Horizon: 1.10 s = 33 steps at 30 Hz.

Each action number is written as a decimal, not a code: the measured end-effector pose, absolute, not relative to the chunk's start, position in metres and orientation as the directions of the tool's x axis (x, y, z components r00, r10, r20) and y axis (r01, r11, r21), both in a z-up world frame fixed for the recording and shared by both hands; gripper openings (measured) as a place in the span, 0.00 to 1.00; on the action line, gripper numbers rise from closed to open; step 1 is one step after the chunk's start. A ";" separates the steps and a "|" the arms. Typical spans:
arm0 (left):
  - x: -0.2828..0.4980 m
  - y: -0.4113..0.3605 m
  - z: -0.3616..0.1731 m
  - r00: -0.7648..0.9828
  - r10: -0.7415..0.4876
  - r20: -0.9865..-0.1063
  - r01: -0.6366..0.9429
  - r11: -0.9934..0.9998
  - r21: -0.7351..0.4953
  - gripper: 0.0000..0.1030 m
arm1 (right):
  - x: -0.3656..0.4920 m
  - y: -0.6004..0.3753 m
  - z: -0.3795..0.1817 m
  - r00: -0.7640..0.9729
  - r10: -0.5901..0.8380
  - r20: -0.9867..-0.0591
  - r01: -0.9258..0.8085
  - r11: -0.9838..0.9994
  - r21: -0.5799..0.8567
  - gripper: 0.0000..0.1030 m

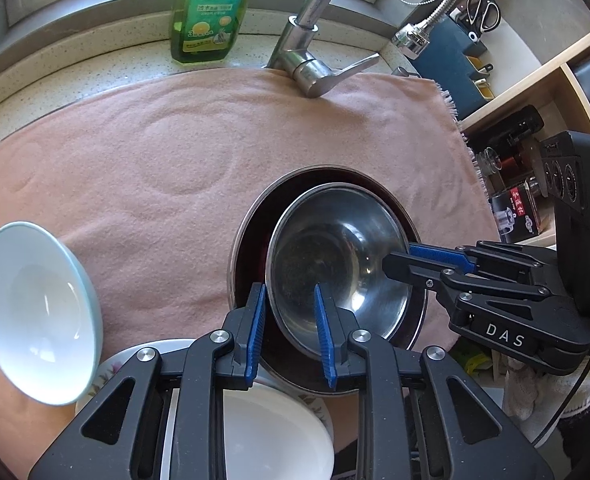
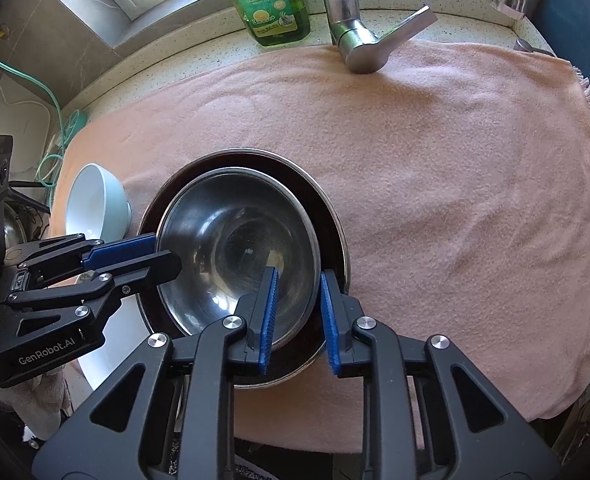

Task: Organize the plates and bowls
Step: 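Open the right gripper to release the red bowl, then move the right gripper to the rim of the white ceramic bowl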

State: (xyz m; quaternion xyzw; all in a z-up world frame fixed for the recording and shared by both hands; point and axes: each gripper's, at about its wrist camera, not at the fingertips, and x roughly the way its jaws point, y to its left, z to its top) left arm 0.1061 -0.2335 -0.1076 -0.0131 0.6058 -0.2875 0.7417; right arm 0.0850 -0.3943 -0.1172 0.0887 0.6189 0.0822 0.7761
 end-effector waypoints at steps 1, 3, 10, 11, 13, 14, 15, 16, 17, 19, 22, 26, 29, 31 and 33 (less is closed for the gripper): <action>0.106 -0.234 -0.107 0.102 -0.440 -0.892 0.412 0.835 -0.365 0.22 | 0.085 -0.394 -0.117 0.221 0.238 -0.946 -0.017 0.971 0.240 0.21; 0.106 -0.233 -0.107 0.102 -0.439 -0.893 0.409 0.837 -0.365 0.22 | 0.084 -0.395 -0.115 0.223 0.238 -0.945 -0.019 0.971 0.240 0.21; 0.106 -0.231 -0.105 0.102 -0.450 -0.887 0.404 0.834 -0.376 0.22 | 0.081 -0.395 -0.106 0.242 0.247 -0.938 -0.020 0.968 0.250 0.36; 0.106 -0.230 -0.104 0.103 -0.452 -0.886 0.403 0.833 -0.378 0.22 | 0.080 -0.395 -0.104 0.248 0.251 -0.936 -0.020 0.967 0.254 0.41; 0.107 -0.228 -0.102 0.102 -0.462 -0.881 0.399 0.830 -0.389 0.22 | 0.079 -0.395 -0.097 0.266 0.243 -0.933 -0.021 0.969 0.247 0.49; 0.107 -0.228 -0.101 0.105 -0.464 -0.879 0.397 0.830 -0.391 0.22 | 0.079 -0.394 -0.094 0.275 0.244 -0.930 -0.023 0.969 0.247 0.52; 0.107 -0.227 -0.099 0.109 -0.468 -0.877 0.396 0.830 -0.394 0.22 | 0.078 -0.394 -0.090 0.283 0.253 -0.925 -0.027 0.966 0.256 0.53; 0.107 -0.226 -0.097 0.111 -0.471 -0.875 0.397 0.828 -0.396 0.22 | 0.078 -0.394 -0.086 0.291 0.263 -0.920 -0.031 0.964 0.265 0.53; 0.107 -0.225 -0.095 0.116 -0.474 -0.873 0.396 0.828 -0.397 0.24 | 0.077 -0.393 -0.083 0.298 0.268 -0.916 -0.032 0.962 0.271 0.53; 0.107 -0.222 -0.090 0.124 -0.485 -0.866 0.394 0.824 -0.406 0.30 | 0.078 -0.393 -0.075 0.318 0.276 -0.907 -0.030 0.959 0.282 0.59; 0.108 -0.216 -0.081 0.128 -0.506 -0.853 0.391 0.816 -0.426 0.32 | 0.078 -0.392 -0.064 0.353 0.288 -0.890 -0.027 0.954 0.298 0.71; 0.108 -0.204 -0.070 0.166 -0.513 -0.842 0.384 0.820 -0.424 0.43 | 0.084 -0.391 -0.056 0.371 0.317 -0.873 -0.026 0.943 0.331 0.79; 0.109 -0.188 -0.062 0.200 -0.503 -0.841 0.366 0.834 -0.412 0.52 | 0.088 -0.390 -0.053 0.372 0.356 -0.857 -0.017 0.926 0.377 0.82; 0.110 -0.174 -0.058 0.231 -0.499 -0.835 0.335 0.847 -0.414 0.55 | 0.091 -0.387 -0.052 0.371 0.367 -0.853 -0.021 0.922 0.388 0.82; 0.112 -0.157 -0.054 0.262 -0.497 -0.827 0.301 0.856 -0.419 0.55 | 0.094 -0.382 -0.050 0.372 0.374 -0.849 -0.029 0.919 0.393 0.82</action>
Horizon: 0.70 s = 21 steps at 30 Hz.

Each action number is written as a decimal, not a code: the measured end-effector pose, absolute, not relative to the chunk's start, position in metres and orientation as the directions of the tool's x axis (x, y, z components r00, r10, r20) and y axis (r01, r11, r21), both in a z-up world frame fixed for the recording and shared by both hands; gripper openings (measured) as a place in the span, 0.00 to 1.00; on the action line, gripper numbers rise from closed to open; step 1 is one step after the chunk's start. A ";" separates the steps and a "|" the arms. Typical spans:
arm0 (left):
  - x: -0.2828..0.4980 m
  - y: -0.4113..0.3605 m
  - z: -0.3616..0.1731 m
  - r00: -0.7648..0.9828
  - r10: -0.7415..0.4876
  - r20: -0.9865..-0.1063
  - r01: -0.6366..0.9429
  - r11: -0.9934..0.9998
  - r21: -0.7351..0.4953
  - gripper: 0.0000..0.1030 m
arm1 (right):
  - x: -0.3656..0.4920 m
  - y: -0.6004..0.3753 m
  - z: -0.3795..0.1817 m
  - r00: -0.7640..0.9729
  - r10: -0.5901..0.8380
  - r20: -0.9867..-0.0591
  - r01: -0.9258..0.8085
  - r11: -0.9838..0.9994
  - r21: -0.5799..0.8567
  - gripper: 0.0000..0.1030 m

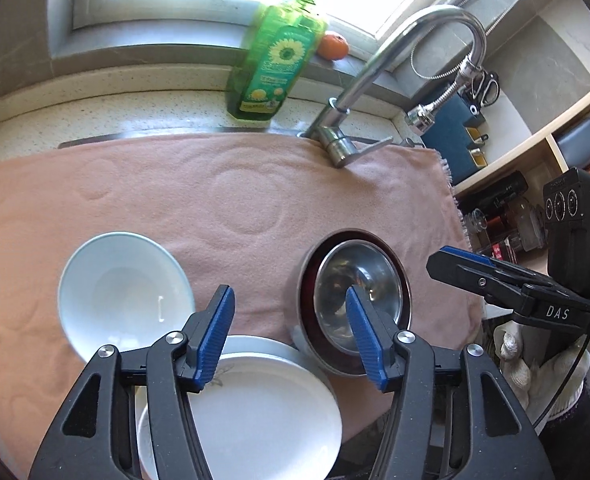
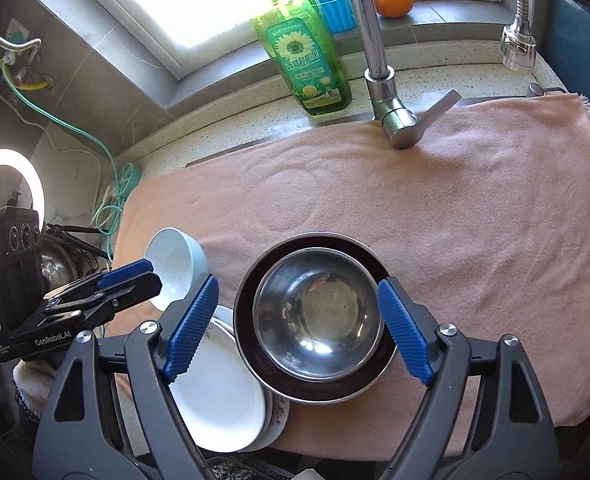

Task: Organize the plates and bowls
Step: 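Move the right gripper to the rim of the white ceramic bowl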

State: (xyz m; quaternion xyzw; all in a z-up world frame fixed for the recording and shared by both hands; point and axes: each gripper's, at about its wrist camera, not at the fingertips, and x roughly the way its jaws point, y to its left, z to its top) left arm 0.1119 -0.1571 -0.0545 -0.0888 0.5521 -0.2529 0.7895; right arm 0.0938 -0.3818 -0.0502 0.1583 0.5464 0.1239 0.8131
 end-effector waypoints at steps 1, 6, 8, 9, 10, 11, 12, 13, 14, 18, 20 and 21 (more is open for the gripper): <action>0.113 -0.149 -0.053 0.274 -0.496 -0.824 0.283 0.860 -0.424 0.55 | 0.095 -0.379 -0.049 0.373 0.377 -0.848 -0.035 0.919 0.393 0.82; 0.113 -0.104 -0.050 0.336 -0.471 -0.815 0.185 0.882 -0.434 0.57 | 0.103 -0.362 -0.045 0.371 0.391 -0.842 -0.076 0.917 0.393 0.82; 0.113 -0.086 -0.052 0.353 -0.464 -0.812 0.135 0.884 -0.447 0.63 | 0.107 -0.355 -0.046 0.364 0.395 -0.843 -0.093 0.916 0.389 0.82; 0.113 -0.077 -0.054 0.362 -0.456 -0.813 0.113 0.887 -0.447 0.63 | 0.108 -0.351 -0.046 0.363 0.393 -0.845 -0.101 0.918 0.383 0.82; 0.112 -0.070 -0.055 0.369 -0.446 -0.815 0.096 0.891 -0.444 0.63 | 0.110 -0.348 -0.047 0.360 0.390 -0.847 -0.109 0.920 0.377 0.82; 0.112 -0.063 -0.057 0.375 -0.436 -0.818 0.078 0.894 -0.441 0.63 | 0.112 -0.344 -0.048 0.356 0.393 -0.848 -0.116 0.919 0.377 0.82; 0.111 -0.057 -0.060 0.379 -0.426 -0.822 0.060 0.897 -0.438 0.63 | 0.114 -0.340 -0.049 0.348 0.399 -0.848 -0.123 0.916 0.381 0.82; 0.110 -0.051 -0.063 0.380 -0.419 -0.825 0.043 0.899 -0.436 0.63 | 0.115 -0.336 -0.051 0.340 0.407 -0.848 -0.131 0.913 0.386 0.82; 0.109 -0.046 -0.066 0.377 -0.413 -0.829 0.029 0.900 -0.435 0.63 | 0.117 -0.331 -0.052 0.332 0.412 -0.848 -0.141 0.911 0.387 0.82; 0.106 -0.031 -0.080 0.360 -0.405 -0.840 -0.019 0.897 -0.441 0.63 | 0.124 -0.310 -0.062 0.295 0.426 -0.855 -0.170 0.904 0.392 0.82; 0.104 -0.026 -0.085 0.357 -0.404 -0.842 -0.035 0.895 -0.444 0.63 | 0.128 -0.301 -0.068 0.274 0.439 -0.856 -0.178 0.898 0.403 0.82; 0.104 -0.024 -0.088 0.356 -0.407 -0.841 -0.040 0.893 -0.449 0.63 | 0.130 -0.296 -0.071 0.266 0.443 -0.856 -0.181 0.895 0.407 0.82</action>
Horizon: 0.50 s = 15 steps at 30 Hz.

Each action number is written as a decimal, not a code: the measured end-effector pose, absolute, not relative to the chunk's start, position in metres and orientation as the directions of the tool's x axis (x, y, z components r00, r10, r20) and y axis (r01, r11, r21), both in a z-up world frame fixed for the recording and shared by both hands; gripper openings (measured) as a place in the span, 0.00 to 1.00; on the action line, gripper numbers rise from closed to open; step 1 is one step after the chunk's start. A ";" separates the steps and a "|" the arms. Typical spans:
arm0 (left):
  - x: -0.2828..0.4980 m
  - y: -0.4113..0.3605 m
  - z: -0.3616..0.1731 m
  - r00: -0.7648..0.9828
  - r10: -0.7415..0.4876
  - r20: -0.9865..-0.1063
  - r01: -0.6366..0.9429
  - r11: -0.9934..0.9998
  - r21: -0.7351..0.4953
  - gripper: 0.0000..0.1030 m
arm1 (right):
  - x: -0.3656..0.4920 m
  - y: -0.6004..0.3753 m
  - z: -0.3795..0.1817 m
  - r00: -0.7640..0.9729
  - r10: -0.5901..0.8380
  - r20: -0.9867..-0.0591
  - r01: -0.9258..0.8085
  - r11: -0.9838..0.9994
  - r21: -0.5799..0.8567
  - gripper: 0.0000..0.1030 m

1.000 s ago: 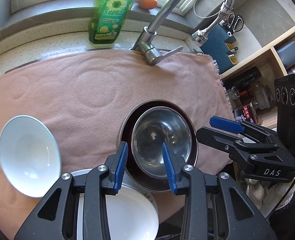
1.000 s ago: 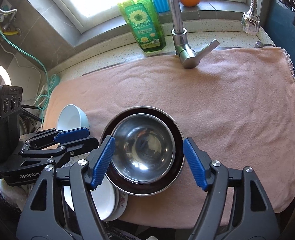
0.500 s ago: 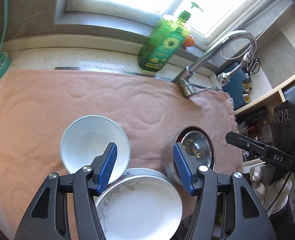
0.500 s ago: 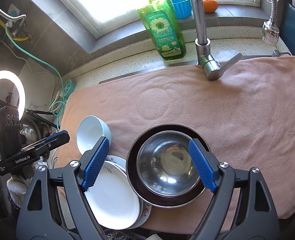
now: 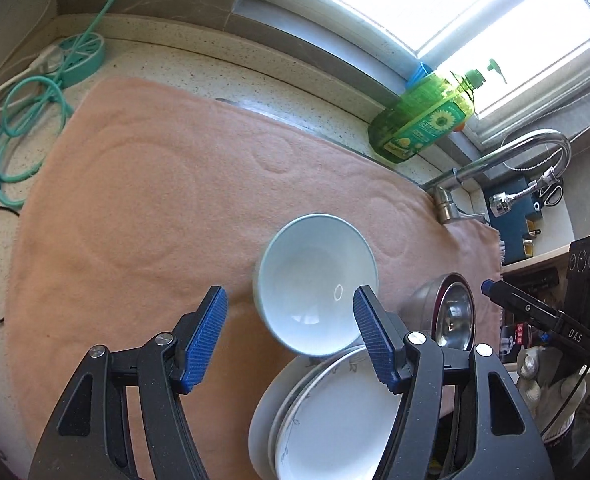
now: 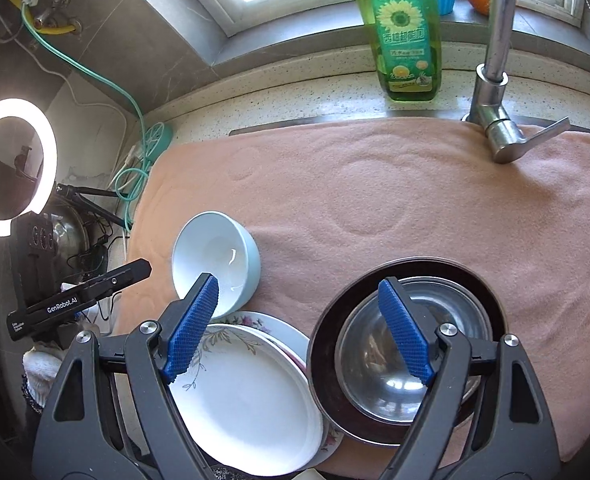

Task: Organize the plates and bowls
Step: 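Move the right gripper to the rim of the white ceramic bowl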

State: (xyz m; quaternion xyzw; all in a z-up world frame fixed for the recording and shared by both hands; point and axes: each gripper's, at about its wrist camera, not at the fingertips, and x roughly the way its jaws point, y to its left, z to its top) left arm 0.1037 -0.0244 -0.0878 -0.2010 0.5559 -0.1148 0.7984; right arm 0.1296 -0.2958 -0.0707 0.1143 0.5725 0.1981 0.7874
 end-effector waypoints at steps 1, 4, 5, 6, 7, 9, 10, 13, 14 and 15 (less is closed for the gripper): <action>0.103 -0.024 -0.089 0.356 -0.412 -0.839 -0.043 0.889 -0.455 0.63 | 0.131 -0.291 -0.073 0.259 0.447 -0.856 -0.185 0.893 0.410 0.82; 0.102 -0.021 -0.093 0.358 -0.415 -0.836 -0.052 0.885 -0.462 0.63 | 0.135 -0.277 -0.080 0.237 0.456 -0.858 -0.195 0.887 0.418 0.82; 0.103 -0.021 -0.094 0.358 -0.417 -0.835 -0.054 0.884 -0.464 0.63 | 0.137 -0.273 -0.082 0.230 0.460 -0.858 -0.198 0.885 0.422 0.82; 0.103 -0.020 -0.095 0.359 -0.418 -0.834 -0.057 0.883 -0.467 0.63 | 0.138 -0.269 -0.084 0.224 0.464 -0.857 -0.202 0.882 0.425 0.82; 0.103 -0.018 -0.097 0.361 -0.421 -0.832 -0.061 0.880 -0.471 0.63 | 0.140 -0.265 -0.086 0.219 0.464 -0.858 -0.205 0.882 0.425 0.82; 0.104 -0.016 -0.099 0.361 -0.428 -0.829 -0.065 0.875 -0.480 0.63 | 0.142 -0.259 -0.090 0.212 0.464 -0.860 -0.211 0.881 0.424 0.82; 0.104 -0.014 -0.100 0.358 -0.432 -0.828 -0.067 0.873 -0.484 0.63 | 0.144 -0.256 -0.092 0.207 0.464 -0.861 -0.211 0.881 0.424 0.82; 0.106 -0.014 -0.105 0.347 -0.444 -0.826 -0.070 0.866 -0.495 0.62 | 0.147 -0.248 -0.098 0.190 0.475 -0.859 -0.210 0.874 0.437 0.82; 0.107 -0.014 -0.107 0.342 -0.450 -0.825 -0.072 0.863 -0.500 0.61 | 0.148 -0.245 -0.100 0.186 0.477 -0.859 -0.210 0.874 0.439 0.82; 0.107 -0.014 -0.109 0.338 -0.454 -0.825 -0.073 0.861 -0.503 0.61 | 0.149 -0.243 -0.102 0.182 0.475 -0.861 -0.210 0.874 0.438 0.82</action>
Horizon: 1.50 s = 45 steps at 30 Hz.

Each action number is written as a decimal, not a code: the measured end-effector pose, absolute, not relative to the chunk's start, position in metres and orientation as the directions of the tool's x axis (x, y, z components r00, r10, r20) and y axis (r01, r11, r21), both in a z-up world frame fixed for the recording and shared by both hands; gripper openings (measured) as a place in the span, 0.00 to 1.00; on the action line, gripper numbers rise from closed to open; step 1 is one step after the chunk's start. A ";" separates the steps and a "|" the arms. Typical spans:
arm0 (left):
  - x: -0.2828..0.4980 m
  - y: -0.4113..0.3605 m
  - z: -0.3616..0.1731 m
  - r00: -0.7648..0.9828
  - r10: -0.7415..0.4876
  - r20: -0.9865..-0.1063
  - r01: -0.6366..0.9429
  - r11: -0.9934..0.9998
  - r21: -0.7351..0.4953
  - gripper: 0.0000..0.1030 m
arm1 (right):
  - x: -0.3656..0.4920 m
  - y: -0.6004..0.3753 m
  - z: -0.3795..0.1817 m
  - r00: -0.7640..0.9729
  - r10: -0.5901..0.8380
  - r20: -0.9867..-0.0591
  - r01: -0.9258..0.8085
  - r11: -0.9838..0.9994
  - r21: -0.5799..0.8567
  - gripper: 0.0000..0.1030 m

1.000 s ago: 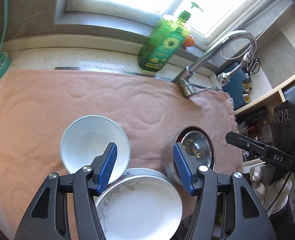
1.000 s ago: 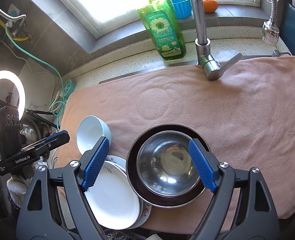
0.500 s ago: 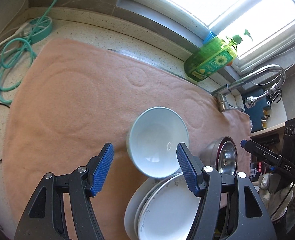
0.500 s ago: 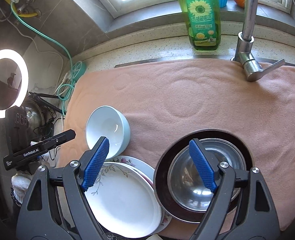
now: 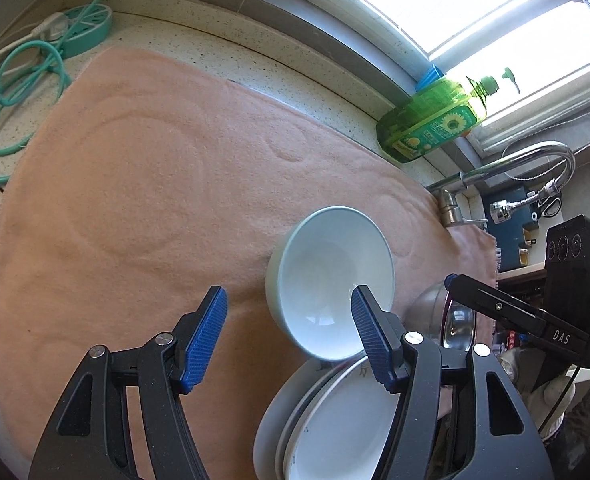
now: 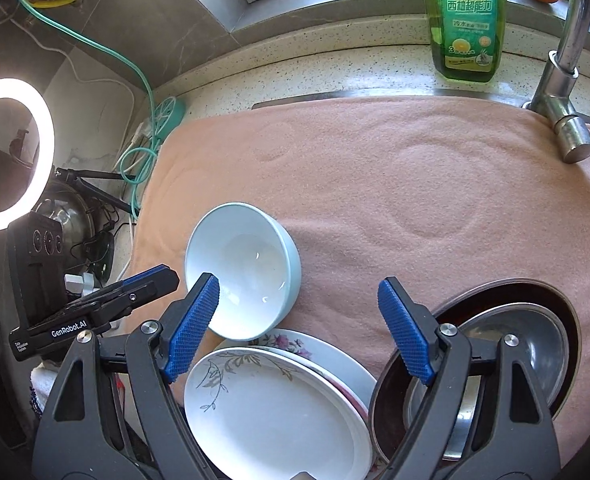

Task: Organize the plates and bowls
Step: 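Move the right gripper to the rim of the white ceramic bowl, then close the right gripper on the white bowl rim, then lift the white bowl and carry it over the nested steel bowls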

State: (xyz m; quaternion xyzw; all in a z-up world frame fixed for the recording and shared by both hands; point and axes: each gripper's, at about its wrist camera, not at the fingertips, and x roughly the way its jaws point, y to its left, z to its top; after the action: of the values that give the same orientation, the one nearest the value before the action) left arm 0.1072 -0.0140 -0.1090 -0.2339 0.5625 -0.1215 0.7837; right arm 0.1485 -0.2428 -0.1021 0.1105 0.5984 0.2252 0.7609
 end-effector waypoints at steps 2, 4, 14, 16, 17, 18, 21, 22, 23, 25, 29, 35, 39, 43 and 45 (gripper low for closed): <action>0.107 -0.013 -0.112 0.335 -0.464 -0.820 -0.072 0.855 -0.513 0.61 | 0.151 -0.238 -0.105 0.174 0.473 -0.864 -0.212 0.874 0.436 0.81; 0.109 -0.013 -0.113 0.332 -0.472 -0.817 -0.069 0.851 -0.520 0.60 | 0.152 -0.233 -0.109 0.161 0.472 -0.867 -0.214 0.874 0.436 0.75; 0.113 -0.011 -0.121 0.325 -0.500 -0.803 -0.073 0.833 -0.548 0.41 | 0.158 -0.224 -0.130 0.103 0.460 -0.882 -0.183 0.880 0.438 0.41; 0.114 -0.011 -0.123 0.319 -0.505 -0.802 -0.073 0.831 -0.552 0.37 | 0.157 -0.222 -0.131 0.102 0.459 -0.883 -0.184 0.881 0.436 0.38; 0.114 -0.011 -0.124 0.315 -0.508 -0.802 -0.071 0.830 -0.554 0.34 | 0.158 -0.221 -0.131 0.101 0.457 -0.884 -0.186 0.881 0.434 0.35; 0.115 -0.011 -0.124 0.313 -0.510 -0.801 -0.070 0.829 -0.555 0.33 | 0.158 -0.220 -0.132 0.098 0.456 -0.884 -0.188 0.881 0.434 0.30; 0.116 -0.011 -0.126 0.306 -0.513 -0.802 -0.066 0.829 -0.555 0.23 | 0.159 -0.216 -0.134 0.093 0.455 -0.886 -0.191 0.881 0.432 0.24; 0.116 -0.012 -0.127 0.306 -0.511 -0.803 -0.066 0.830 -0.554 0.20 | 0.159 -0.216 -0.135 0.094 0.454 -0.886 -0.191 0.882 0.431 0.23; 0.116 -0.012 -0.127 0.306 -0.513 -0.802 -0.064 0.830 -0.555 0.20 | 0.159 -0.215 -0.135 0.094 0.454 -0.886 -0.190 0.882 0.432 0.20; 0.117 -0.013 -0.127 0.307 -0.510 -0.804 -0.058 0.833 -0.551 0.19 | 0.160 -0.215 -0.137 0.091 0.456 -0.885 -0.185 0.881 0.435 0.15; 0.118 -0.014 -0.126 0.309 -0.506 -0.805 -0.057 0.836 -0.546 0.17 | 0.160 -0.213 -0.137 0.094 0.452 -0.887 -0.185 0.883 0.431 0.13; 0.120 -0.014 -0.124 0.312 -0.503 -0.806 -0.057 0.837 -0.544 0.16 | 0.161 -0.215 -0.134 0.101 0.459 -0.882 -0.179 0.881 0.438 0.12; 0.120 -0.016 -0.116 0.323 -0.504 -0.801 -0.046 0.837 -0.546 0.16 | 0.160 -0.221 -0.127 0.115 0.463 -0.879 -0.186 0.879 0.439 0.13; 0.120 -0.019 -0.107 0.337 -0.509 -0.792 -0.030 0.835 -0.550 0.17 | 0.157 -0.227 -0.116 0.133 0.466 -0.875 -0.189 0.879 0.439 0.13; 0.119 -0.022 -0.102 0.343 -0.512 -0.787 -0.021 0.834 -0.552 0.16 | 0.154 -0.232 -0.109 0.148 0.467 -0.872 -0.186 0.879 0.440 0.13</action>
State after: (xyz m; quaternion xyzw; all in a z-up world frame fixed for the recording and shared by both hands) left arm 0.1192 -0.0218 -0.1021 -0.2418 0.5511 -0.1568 0.7831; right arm 0.1543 -0.2322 -0.1089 0.1143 0.6152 0.2181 0.7489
